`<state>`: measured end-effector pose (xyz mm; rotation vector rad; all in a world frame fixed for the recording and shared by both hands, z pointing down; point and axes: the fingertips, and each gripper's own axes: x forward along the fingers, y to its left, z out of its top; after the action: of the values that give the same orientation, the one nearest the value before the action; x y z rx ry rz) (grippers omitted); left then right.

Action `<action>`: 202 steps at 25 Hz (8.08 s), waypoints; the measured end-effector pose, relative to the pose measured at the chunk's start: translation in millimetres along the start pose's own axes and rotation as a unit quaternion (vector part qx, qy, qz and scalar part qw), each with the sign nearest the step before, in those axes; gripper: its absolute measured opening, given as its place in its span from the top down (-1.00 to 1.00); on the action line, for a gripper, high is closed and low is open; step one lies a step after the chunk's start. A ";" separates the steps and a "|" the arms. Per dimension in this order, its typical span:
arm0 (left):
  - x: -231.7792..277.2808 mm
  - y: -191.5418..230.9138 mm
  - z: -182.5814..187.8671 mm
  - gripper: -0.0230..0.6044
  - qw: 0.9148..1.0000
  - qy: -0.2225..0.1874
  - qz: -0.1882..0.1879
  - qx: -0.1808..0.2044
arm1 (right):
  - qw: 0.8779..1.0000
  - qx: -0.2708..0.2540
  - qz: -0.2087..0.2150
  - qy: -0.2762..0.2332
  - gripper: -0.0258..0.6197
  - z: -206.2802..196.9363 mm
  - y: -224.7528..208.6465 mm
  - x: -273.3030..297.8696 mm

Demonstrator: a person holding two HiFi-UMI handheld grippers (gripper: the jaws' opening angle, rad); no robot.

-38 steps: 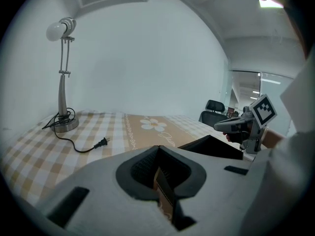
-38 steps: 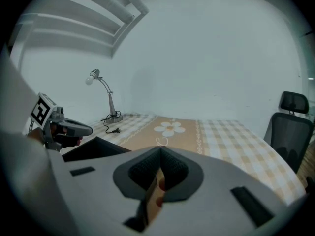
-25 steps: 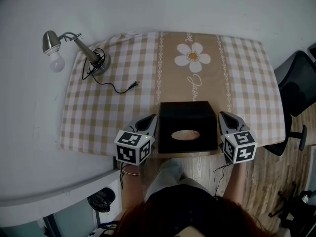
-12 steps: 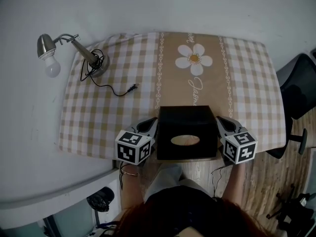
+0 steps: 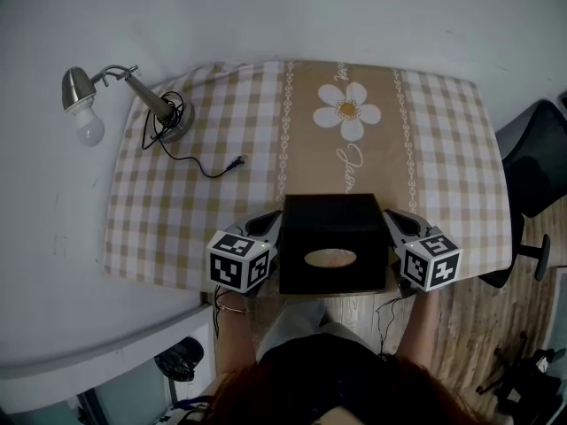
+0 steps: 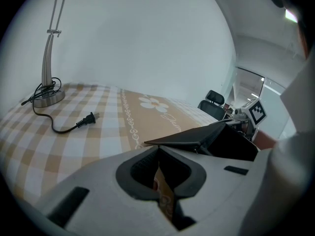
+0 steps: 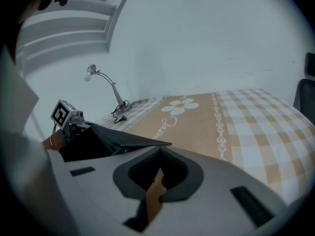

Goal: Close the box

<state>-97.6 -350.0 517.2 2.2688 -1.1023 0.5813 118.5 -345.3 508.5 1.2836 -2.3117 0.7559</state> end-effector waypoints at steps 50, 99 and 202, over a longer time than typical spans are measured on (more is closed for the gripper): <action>-10.0 6.6 58.0 0.84 0.997 -0.063 0.024 0.035 | 0.996 -0.045 -0.025 -0.066 0.87 55.1 1.1 -13.8; -60.7 -19.5 36.5 0.84 0.986 -0.097 0.133 0.032 | 0.985 -0.003 -0.146 -0.090 0.87 31.9 17.7 -59.6; -115.8 -94.7 -46.8 0.83 0.989 -0.097 0.111 0.029 | 0.991 -0.053 -0.105 -0.068 0.87 -47.3 79.6 -117.6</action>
<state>-93.7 -205.1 457.7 2.3065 -1.4647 0.4925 112.9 -204.7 457.4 1.5409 -2.2378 0.4824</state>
